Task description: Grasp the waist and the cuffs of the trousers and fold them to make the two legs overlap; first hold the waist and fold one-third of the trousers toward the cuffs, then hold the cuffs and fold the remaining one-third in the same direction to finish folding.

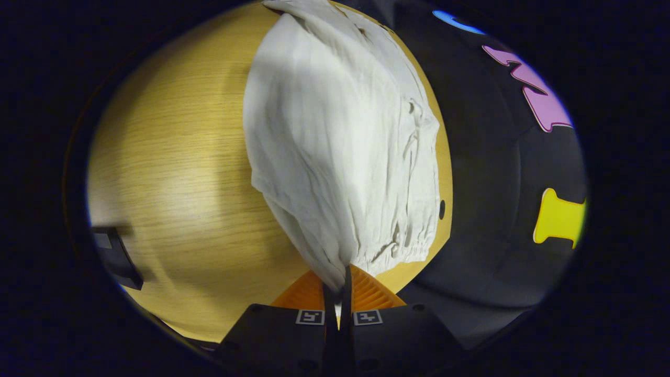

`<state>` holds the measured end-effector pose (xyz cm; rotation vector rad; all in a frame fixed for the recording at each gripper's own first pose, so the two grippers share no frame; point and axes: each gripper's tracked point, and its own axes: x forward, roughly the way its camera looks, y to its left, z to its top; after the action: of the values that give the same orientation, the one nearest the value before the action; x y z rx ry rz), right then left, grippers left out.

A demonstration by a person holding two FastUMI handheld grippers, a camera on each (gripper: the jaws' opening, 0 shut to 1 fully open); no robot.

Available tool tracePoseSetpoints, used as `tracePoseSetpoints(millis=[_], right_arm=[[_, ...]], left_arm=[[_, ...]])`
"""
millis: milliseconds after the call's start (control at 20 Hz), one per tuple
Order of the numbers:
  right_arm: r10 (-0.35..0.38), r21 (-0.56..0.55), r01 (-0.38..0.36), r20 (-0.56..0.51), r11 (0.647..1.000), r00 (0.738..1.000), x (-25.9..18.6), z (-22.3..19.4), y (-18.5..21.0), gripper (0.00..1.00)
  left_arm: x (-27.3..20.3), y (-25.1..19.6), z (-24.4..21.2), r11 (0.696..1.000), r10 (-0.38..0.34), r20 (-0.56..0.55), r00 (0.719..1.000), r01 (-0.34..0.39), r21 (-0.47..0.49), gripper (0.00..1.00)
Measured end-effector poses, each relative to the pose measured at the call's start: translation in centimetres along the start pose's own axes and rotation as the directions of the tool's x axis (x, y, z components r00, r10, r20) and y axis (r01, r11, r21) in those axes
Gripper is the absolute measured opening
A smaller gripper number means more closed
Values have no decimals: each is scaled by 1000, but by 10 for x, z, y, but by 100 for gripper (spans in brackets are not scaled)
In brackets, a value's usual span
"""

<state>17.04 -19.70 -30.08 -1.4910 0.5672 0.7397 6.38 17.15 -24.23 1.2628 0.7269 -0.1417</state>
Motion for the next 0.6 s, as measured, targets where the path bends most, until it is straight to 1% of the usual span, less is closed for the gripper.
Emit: tracePoseSetpoints(millis=[100, 200, 300, 350, 400, 500, 600], right_arm=[[-24, 69, 25, -4, 997, 1000, -7, 0, -9, 5], [-48, 151, 50, -14, 987, 999, -17, 4, -18, 5], [-89, 219, 92, -20, 971, 996, -24, 9, -33, 5], [-107, 256, 109, -23, 961, 994, -28, 11, -42, 5], [-116, 294, 118, -26, 949, 993, -34, 14, -47, 5], [-140, 373, 142, -32, 917, 990, -36, 16, -69, 5], [-161, 471, 161, -41, 867, 986, -37, 20, -90, 5]], left_arm=[[-8, 8, 4, 997, 35, 5, 999, -34, -67, 5], [-14, 23, 8, 986, 74, 11, 997, -71, -150, 6], [-24, 46, 14, 965, 121, 5, 993, -116, -237, 5], [-31, 57, 18, 947, 147, 1, 989, -141, -288, 5], [-35, 68, 26, 929, 167, 6, 986, -155, -336, 5], [-38, 96, 40, 901, 210, 17, 978, -186, -392, 6], [-32, 126, 57, 890, 250, 35, 968, -216, -401, 5]])
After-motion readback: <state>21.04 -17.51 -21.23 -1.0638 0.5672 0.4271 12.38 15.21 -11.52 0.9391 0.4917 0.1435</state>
